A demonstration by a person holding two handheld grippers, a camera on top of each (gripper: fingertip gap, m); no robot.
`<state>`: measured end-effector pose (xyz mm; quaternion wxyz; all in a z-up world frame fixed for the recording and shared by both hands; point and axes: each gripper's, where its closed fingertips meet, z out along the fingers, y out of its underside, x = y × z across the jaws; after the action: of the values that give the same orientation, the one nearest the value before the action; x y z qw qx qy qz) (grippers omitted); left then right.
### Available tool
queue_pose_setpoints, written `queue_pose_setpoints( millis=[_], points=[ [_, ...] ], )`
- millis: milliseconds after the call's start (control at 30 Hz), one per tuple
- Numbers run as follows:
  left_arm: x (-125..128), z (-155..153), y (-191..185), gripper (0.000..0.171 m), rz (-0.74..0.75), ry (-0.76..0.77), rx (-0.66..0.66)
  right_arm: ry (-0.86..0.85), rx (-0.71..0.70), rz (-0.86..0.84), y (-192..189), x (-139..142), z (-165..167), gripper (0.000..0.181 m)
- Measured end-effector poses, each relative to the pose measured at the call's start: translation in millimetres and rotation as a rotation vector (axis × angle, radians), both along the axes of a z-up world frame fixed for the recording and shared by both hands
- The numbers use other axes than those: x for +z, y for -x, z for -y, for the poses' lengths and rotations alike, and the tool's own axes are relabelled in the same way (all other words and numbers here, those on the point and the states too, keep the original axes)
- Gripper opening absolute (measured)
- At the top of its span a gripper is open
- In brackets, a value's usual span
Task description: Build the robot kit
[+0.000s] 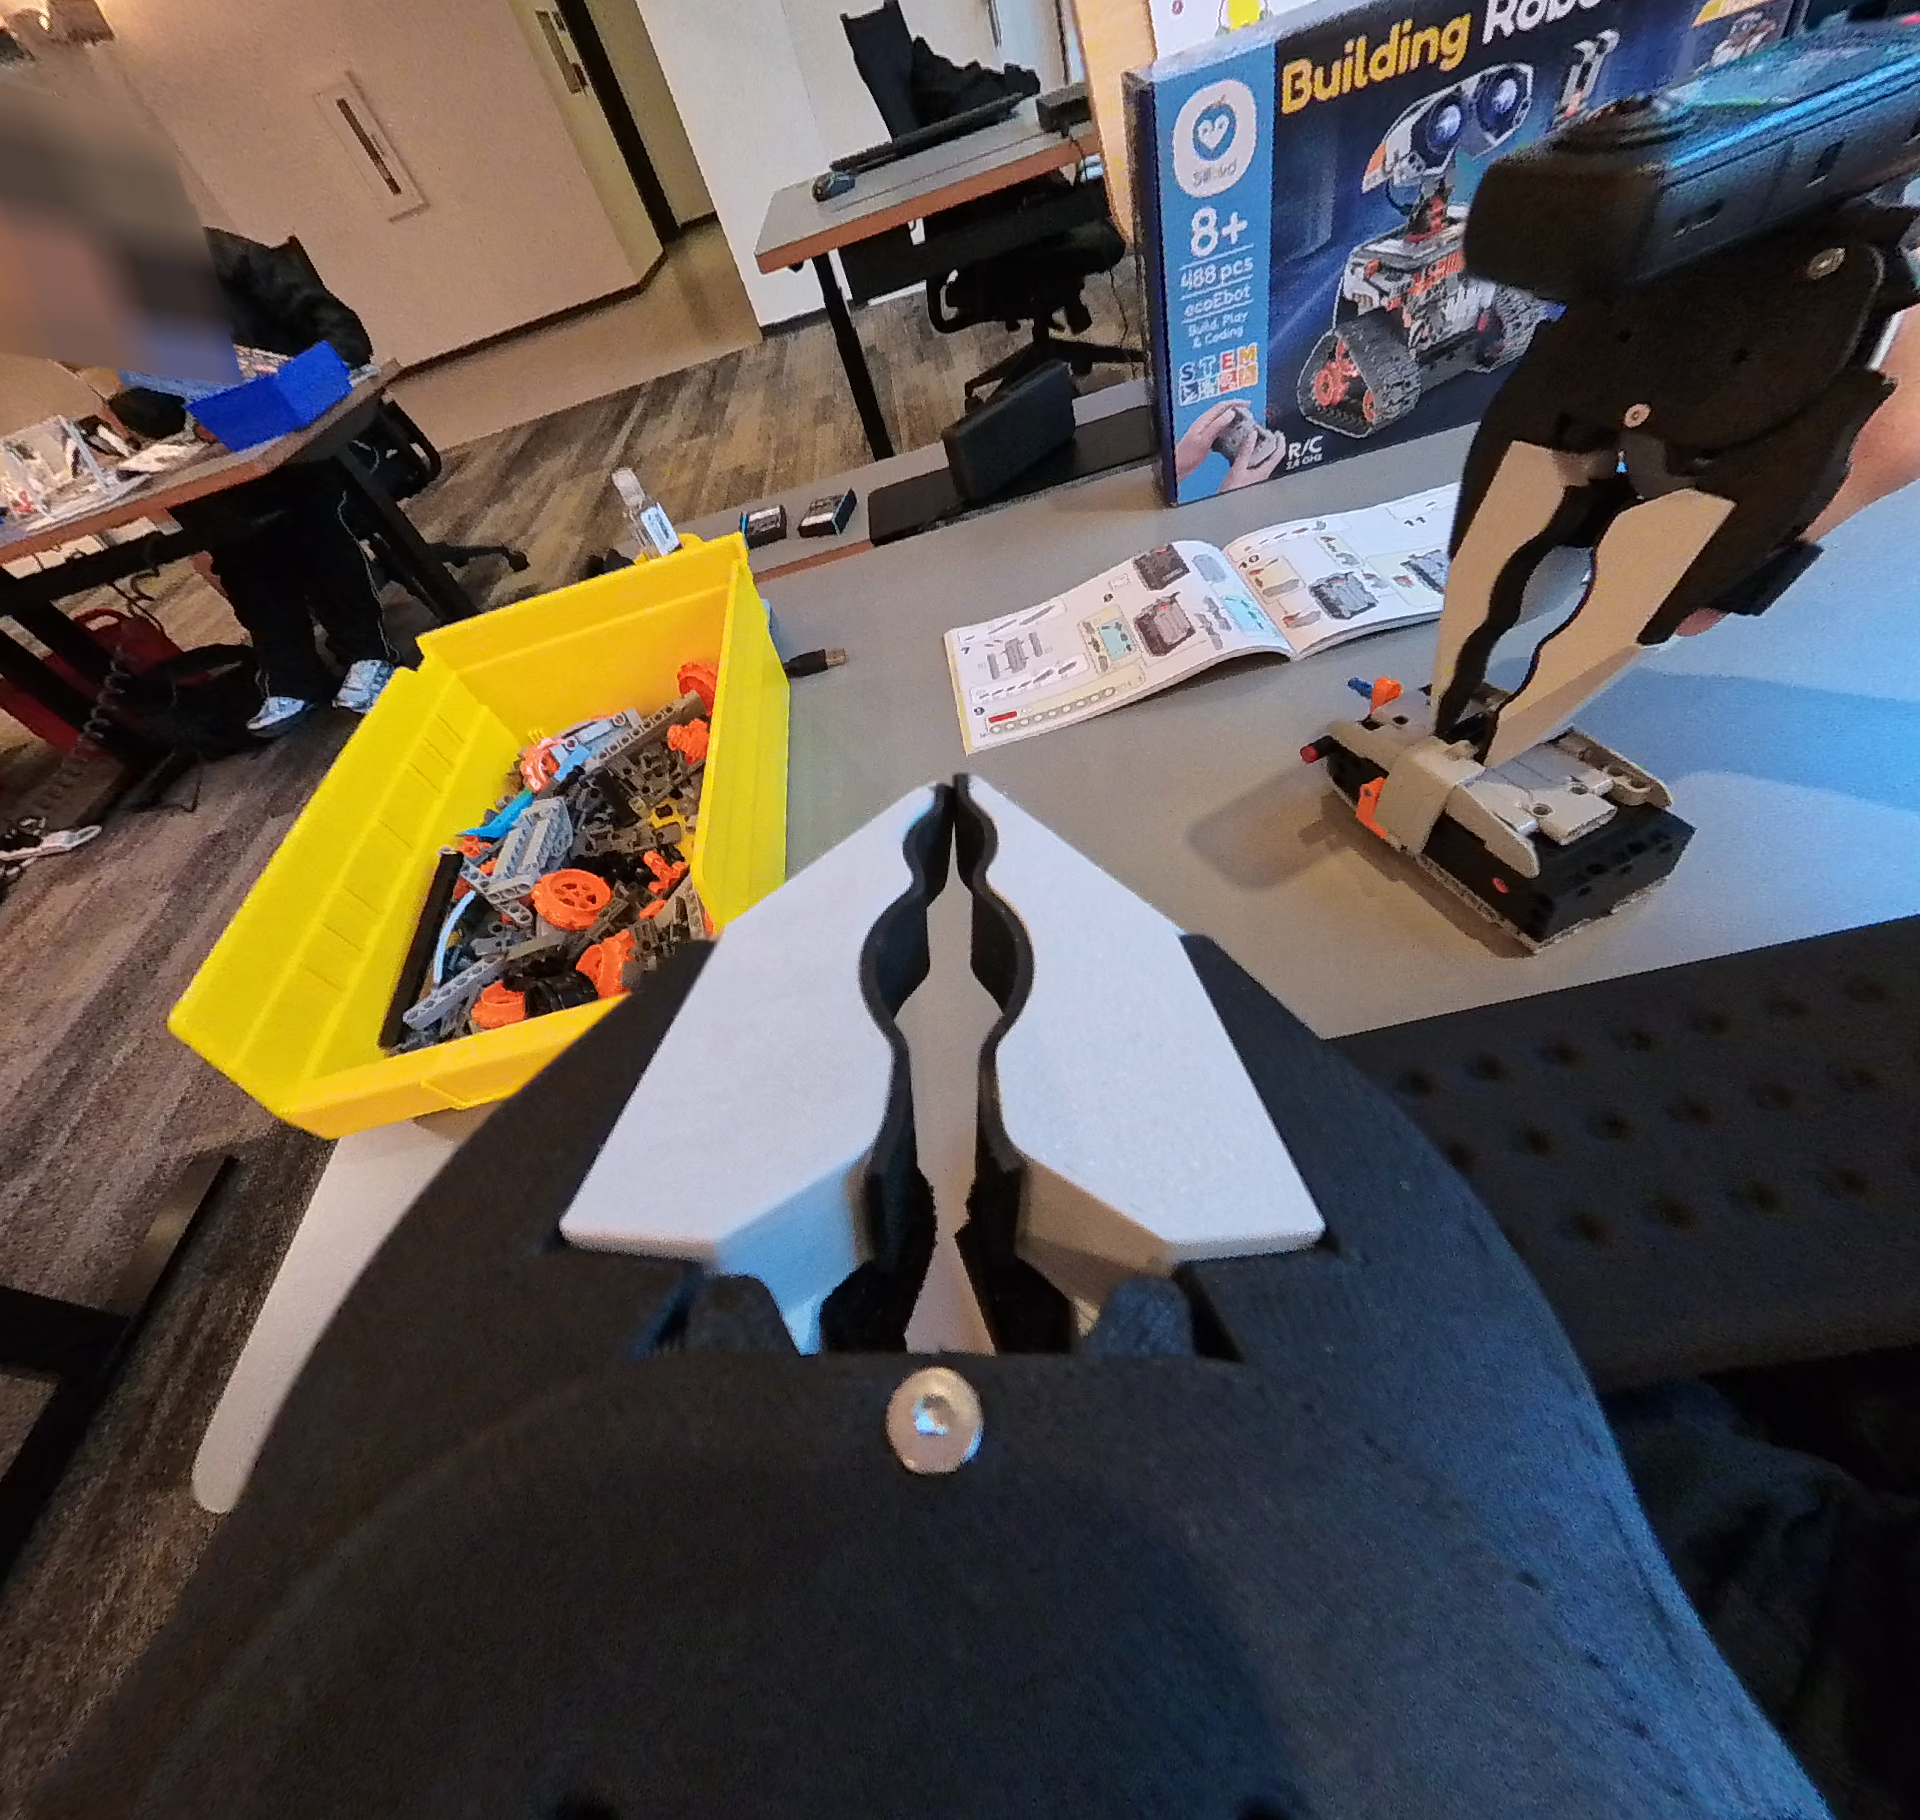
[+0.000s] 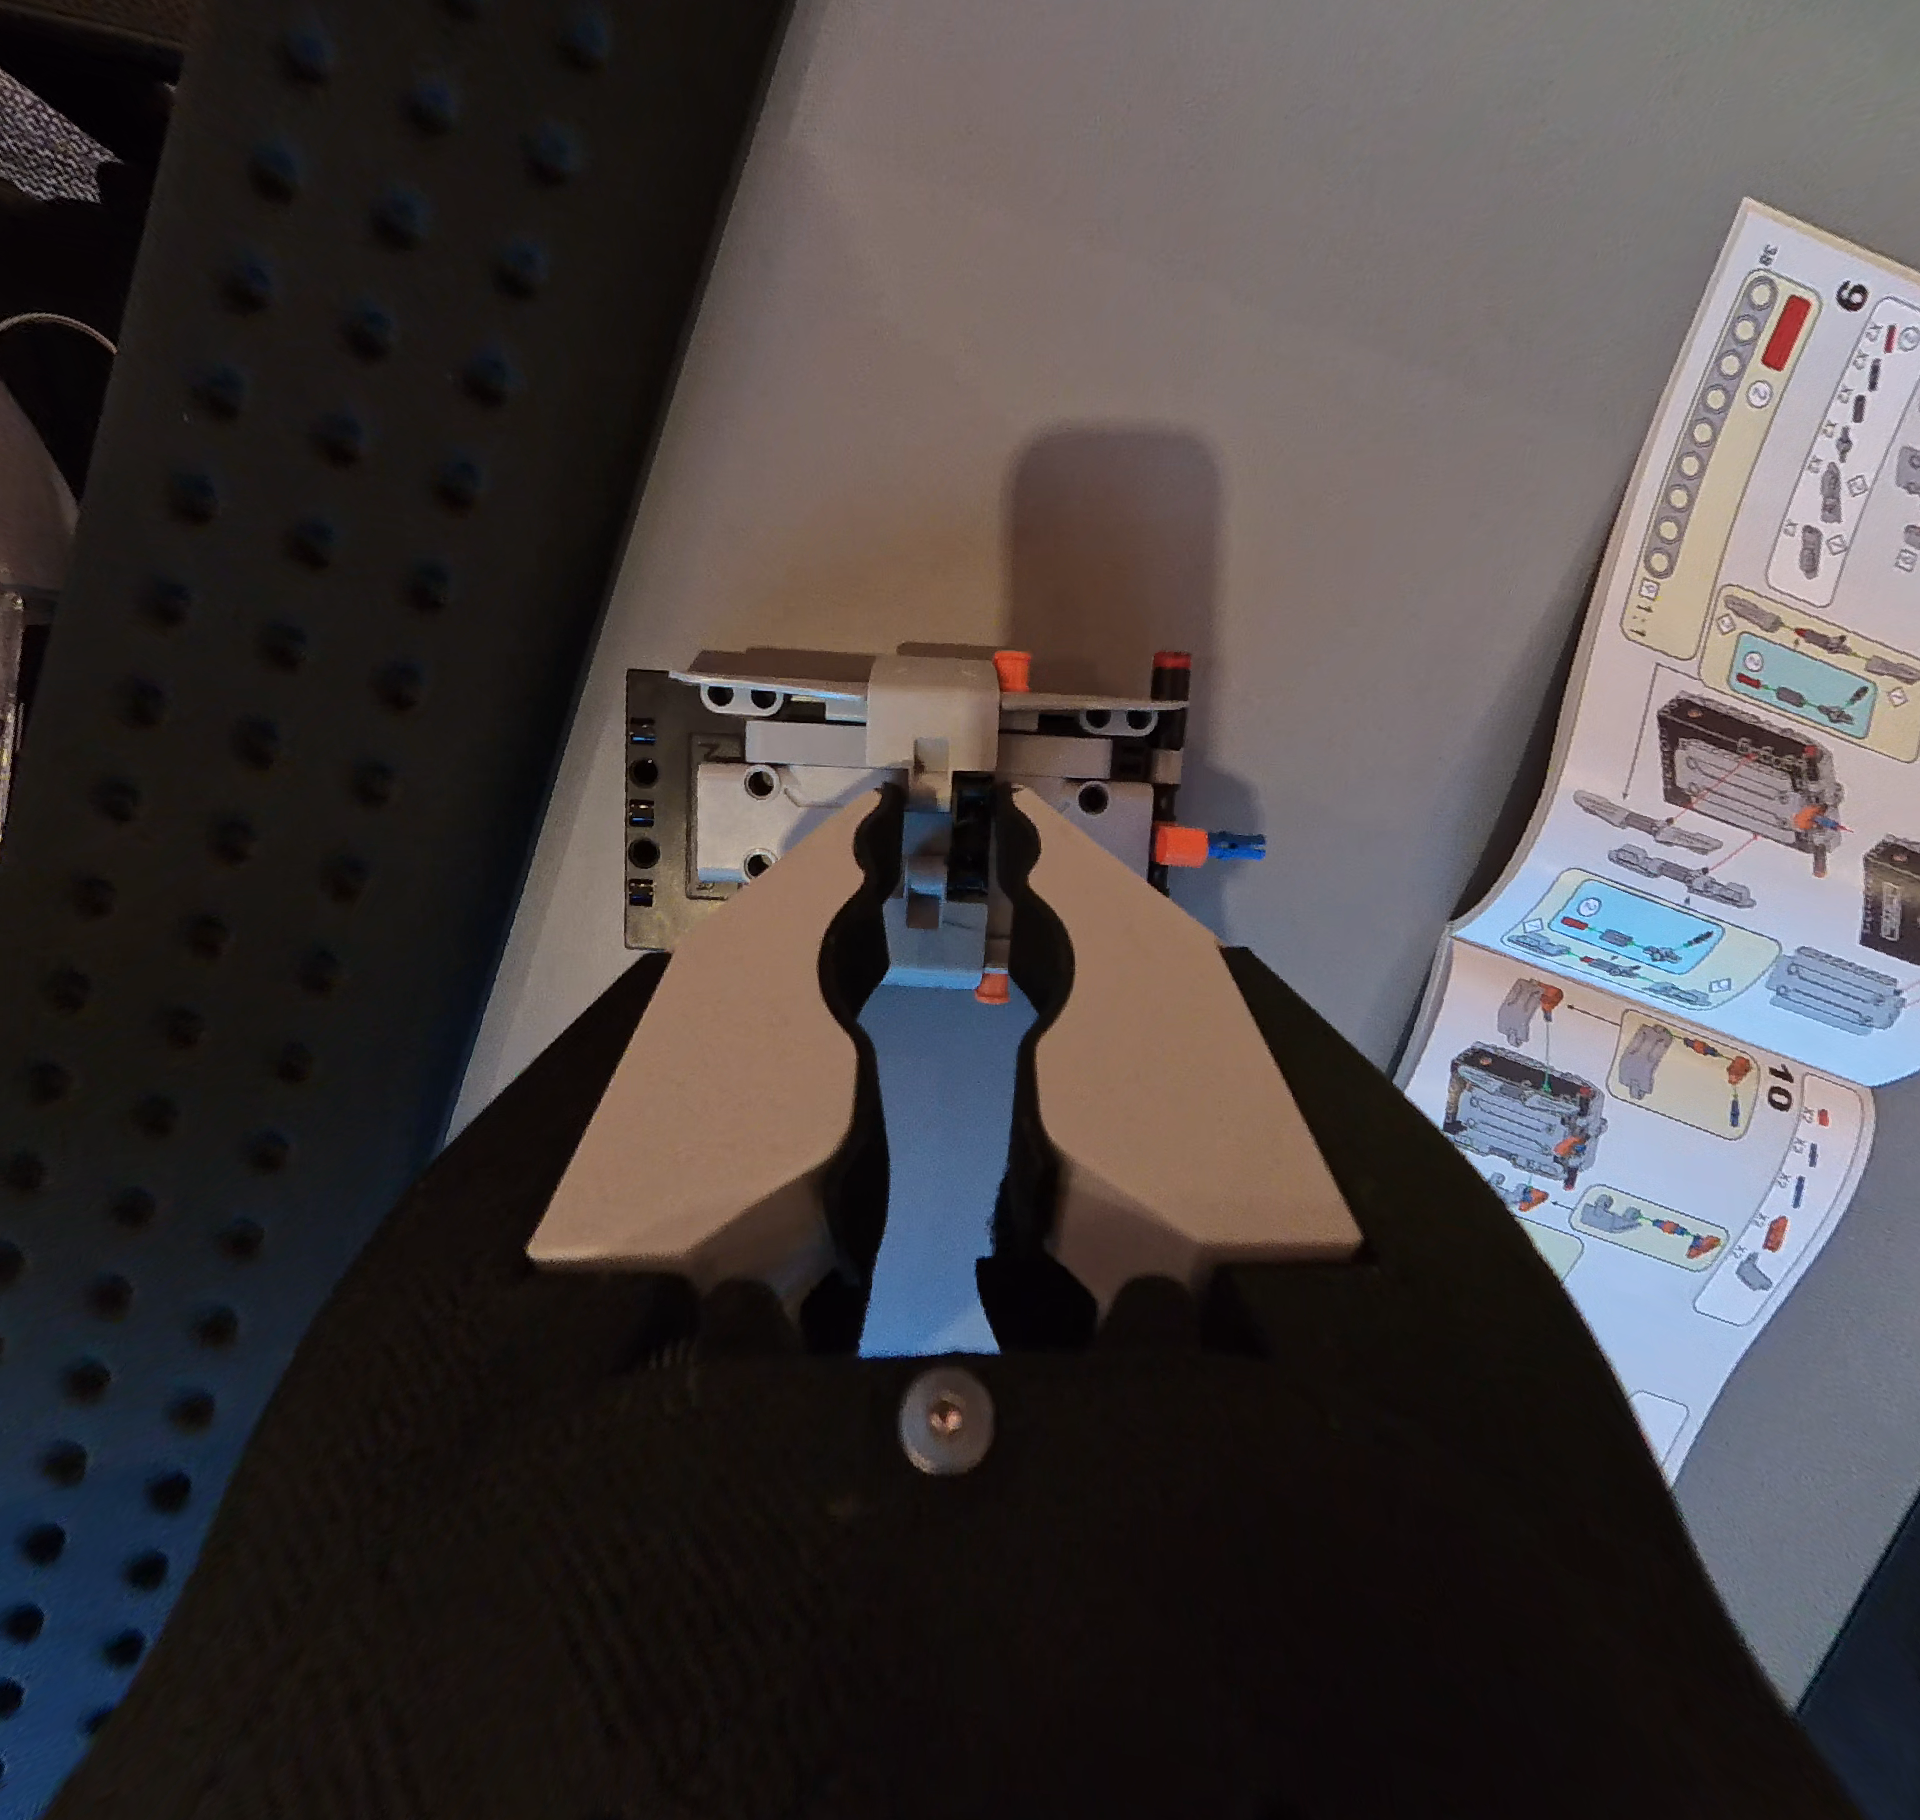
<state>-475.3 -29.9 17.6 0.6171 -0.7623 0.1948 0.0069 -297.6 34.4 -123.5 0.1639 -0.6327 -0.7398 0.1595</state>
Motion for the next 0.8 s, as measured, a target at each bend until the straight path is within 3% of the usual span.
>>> queue_pose_setpoints(
  millis=[633,667,700,800],
  points=[
    [-9,-1,-4,0.0,0.0,0.024,-0.016,0.049,-0.023,0.027,-3,0,2,0.015],
    [-9,-1,-4,0.0,-0.002,0.025,-0.015,0.033,-0.019,0.039,-7,4,0,0.016],
    [-8,-1,-3,0.0,-0.002,0.024,-0.014,0.007,-0.023,-0.021,-3,19,-3,0.029],
    [-8,0,-2,0.0,0.003,0.021,-0.013,0.074,-0.051,-0.218,8,71,-1,0.029]
  ],
)
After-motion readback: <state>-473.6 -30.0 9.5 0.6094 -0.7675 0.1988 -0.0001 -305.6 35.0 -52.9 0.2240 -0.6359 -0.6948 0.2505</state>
